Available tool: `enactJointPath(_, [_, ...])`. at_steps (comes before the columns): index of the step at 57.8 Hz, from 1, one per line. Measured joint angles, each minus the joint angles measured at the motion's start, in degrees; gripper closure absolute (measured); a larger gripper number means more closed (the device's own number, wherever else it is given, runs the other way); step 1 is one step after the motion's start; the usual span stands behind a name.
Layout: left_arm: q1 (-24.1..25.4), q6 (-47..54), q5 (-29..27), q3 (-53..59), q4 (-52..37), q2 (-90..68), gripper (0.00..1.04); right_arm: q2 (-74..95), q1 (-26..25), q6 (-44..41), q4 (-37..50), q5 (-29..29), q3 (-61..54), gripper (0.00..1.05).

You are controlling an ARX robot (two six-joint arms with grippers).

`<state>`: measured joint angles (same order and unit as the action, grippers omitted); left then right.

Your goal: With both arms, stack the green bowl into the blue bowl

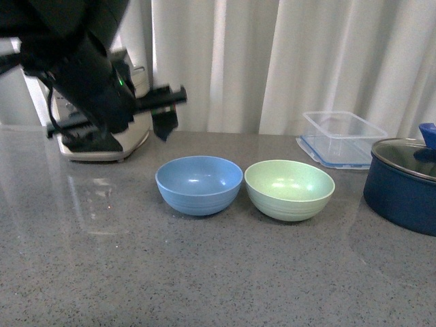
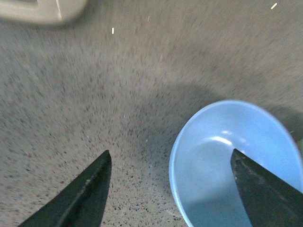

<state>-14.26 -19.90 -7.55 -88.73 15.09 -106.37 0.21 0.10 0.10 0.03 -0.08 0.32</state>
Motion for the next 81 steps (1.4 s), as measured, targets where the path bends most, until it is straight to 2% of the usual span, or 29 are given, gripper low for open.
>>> enactJointPath(9, [0.63,7.15,-1.88,11.89,-11.56,14.69,0.05,0.00,0.00,0.00,0.00,0.00,0.00,0.10])
enactJointPath(16, [2.19,12.09,-1.55,25.59,-22.95,28.11,0.07,0.00,0.00,0.00,0.00,0.00,0.00,0.10])
enactJointPath(22, [3.76,17.05,-4.61,39.01,-34.93,39.30,0.07,0.00,0.00,0.00,0.00,0.02,0.00,0.10])
enactJointPath(33, [6.36,18.75,-0.33,51.76,-38.86,46.62,0.38,0.00,0.00,0.00,0.00,0.00,0.00,0.10])
enactJointPath(44, [8.70,19.43,2.23,65.75,-44.24,54.10,0.81,0.00,0.00,0.00,0.00,0.00,0.00,0.10])
enactJointPath(51, [9.77,19.41,2.86,69.99,-45.31,57.07,1.01,0.00,0.00,0.00,0.00,-0.02,0.00,0.10])
enactJointPath(58, [12.76,19.61,7.19,73.68,-45.57,59.89,1.01,0.00,0.00,0.00,0.00,0.00,0.00,0.10])
enactJointPath(64, [14.12,19.61,7.21,76.72,-45.75,63.12,1.01,0.00,0.00,0.00,0.00,0.02,0.00,0.10])
enactJointPath(81, [14.16,19.61,7.39,81.94,-44.13,70.29,1.01,0.00,0.00,0.00,0.00,0.00,0.00,0.10])
